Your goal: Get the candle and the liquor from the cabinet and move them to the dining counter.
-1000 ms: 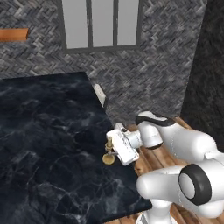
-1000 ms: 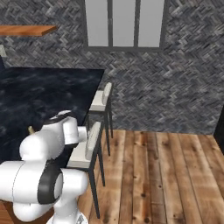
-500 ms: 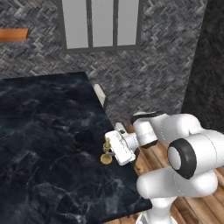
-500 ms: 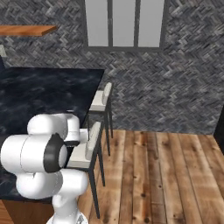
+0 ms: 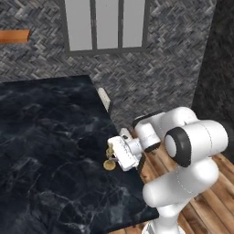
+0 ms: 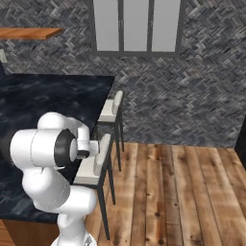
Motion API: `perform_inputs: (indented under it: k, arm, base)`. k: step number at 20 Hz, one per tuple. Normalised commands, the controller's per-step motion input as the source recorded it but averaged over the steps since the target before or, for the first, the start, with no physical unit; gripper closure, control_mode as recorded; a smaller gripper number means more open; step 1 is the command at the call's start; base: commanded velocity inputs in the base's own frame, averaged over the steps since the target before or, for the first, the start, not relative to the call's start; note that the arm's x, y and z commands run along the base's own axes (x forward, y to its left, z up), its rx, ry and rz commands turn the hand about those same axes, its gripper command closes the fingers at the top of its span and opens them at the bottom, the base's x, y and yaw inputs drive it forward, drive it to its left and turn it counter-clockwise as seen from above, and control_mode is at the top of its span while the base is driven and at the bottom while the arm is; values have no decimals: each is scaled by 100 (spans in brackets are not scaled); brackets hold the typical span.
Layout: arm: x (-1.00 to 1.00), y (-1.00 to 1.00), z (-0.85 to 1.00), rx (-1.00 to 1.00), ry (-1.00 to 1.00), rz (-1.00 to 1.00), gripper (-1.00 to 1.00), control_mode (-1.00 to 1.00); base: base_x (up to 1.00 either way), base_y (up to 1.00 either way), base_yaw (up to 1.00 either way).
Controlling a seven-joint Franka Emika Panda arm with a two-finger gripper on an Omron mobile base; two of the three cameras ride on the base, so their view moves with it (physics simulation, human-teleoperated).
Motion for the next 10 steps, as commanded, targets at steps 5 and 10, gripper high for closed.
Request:
perform_inputs:
  k: [5, 10]
  arm:
    - [13, 9, -25, 0, 0, 0, 100, -100]
    - [14, 12, -24, 0, 0, 0, 100, -100]
  base:
    - [0, 0, 0]
    - [0, 0, 0]
